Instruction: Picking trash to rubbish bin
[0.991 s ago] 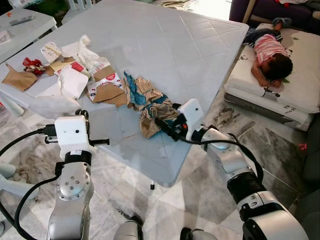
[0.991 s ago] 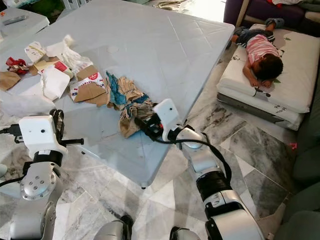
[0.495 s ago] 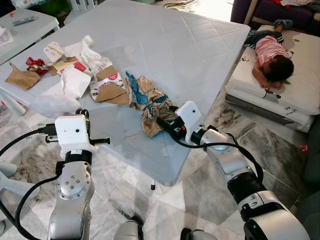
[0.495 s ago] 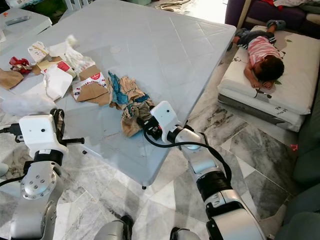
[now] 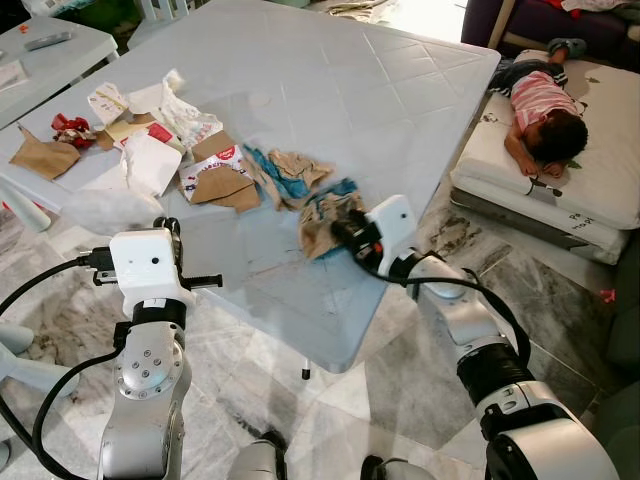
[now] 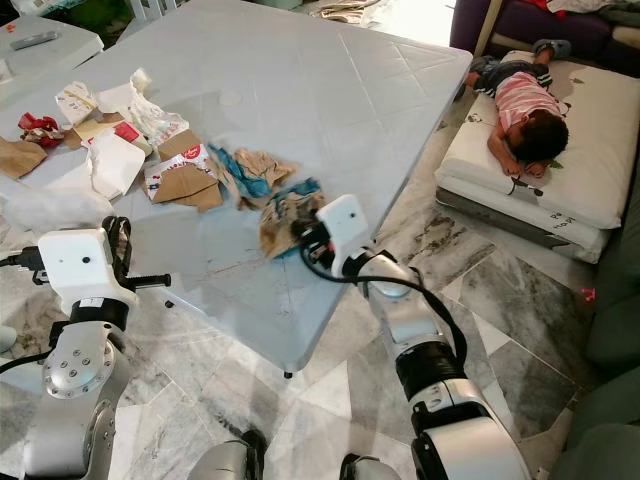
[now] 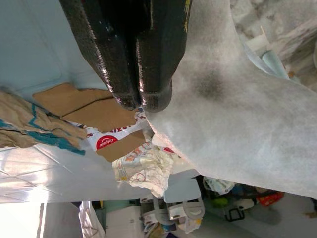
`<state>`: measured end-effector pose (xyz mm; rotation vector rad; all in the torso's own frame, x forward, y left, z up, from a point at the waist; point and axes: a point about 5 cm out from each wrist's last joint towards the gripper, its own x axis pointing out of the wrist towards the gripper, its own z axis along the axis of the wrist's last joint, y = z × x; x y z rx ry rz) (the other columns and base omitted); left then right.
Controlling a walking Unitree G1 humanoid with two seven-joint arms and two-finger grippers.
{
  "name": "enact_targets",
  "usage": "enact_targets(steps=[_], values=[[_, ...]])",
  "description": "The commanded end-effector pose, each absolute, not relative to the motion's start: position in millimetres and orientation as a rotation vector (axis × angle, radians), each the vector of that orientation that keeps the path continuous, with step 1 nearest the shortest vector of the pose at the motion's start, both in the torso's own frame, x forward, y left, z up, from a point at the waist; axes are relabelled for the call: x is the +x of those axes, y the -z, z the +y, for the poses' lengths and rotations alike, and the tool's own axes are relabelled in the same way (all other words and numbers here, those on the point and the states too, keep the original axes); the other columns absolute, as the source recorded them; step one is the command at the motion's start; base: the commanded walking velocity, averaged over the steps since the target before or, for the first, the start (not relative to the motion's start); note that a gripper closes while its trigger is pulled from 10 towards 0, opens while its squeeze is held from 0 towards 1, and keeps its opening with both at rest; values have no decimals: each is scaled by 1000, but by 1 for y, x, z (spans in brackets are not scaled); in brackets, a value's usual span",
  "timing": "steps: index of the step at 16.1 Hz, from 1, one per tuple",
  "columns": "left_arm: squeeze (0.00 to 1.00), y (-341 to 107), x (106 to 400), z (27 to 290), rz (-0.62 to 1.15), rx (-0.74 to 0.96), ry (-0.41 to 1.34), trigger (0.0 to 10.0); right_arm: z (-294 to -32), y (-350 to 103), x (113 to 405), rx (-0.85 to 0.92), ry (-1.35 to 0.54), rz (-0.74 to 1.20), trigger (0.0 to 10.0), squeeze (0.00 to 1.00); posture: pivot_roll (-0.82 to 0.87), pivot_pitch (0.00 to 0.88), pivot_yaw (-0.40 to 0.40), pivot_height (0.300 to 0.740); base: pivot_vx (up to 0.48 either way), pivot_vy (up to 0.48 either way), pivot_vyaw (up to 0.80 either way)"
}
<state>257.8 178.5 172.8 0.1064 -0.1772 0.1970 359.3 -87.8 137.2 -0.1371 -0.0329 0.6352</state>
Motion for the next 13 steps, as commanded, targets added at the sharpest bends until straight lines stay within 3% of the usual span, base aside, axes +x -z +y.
enact_targets(steps=[1, 13], values=[[0, -171, 259, 179, -170, 110, -194, 0, -95, -128, 359, -104, -591, 22, 0, 0, 136, 200, 6, 740, 0, 0, 0], [0, -172, 262, 176, -180, 84, -181, 0, -109, -181, 368, 231, -469, -150, 0, 0, 123, 201, 6, 740, 0, 0, 0]])
